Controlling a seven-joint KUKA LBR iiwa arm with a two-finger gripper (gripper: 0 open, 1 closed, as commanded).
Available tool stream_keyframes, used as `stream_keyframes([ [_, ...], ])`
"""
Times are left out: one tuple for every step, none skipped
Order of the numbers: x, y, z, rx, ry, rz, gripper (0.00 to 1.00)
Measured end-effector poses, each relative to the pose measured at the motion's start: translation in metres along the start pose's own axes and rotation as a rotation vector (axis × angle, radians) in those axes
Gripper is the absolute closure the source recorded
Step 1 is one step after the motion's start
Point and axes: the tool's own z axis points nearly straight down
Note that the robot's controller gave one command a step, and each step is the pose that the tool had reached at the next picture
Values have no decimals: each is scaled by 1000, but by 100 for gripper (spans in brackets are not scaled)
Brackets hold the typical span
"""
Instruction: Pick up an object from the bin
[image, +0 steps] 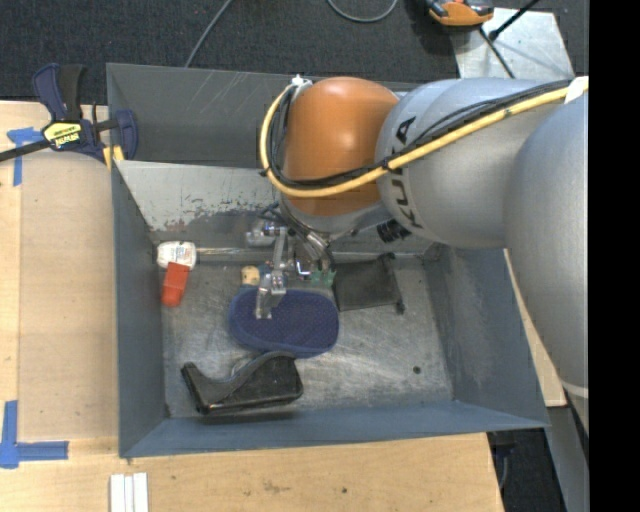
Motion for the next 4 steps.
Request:
stream_keyframes([
  [0,-36,74,-9,-26,11,0],
  [1,-55,82,-17,-20,144,0],
  [-2,-51,77,-9,-15,140,0],
  [6,-59,82,-17,-26,216,0],
])
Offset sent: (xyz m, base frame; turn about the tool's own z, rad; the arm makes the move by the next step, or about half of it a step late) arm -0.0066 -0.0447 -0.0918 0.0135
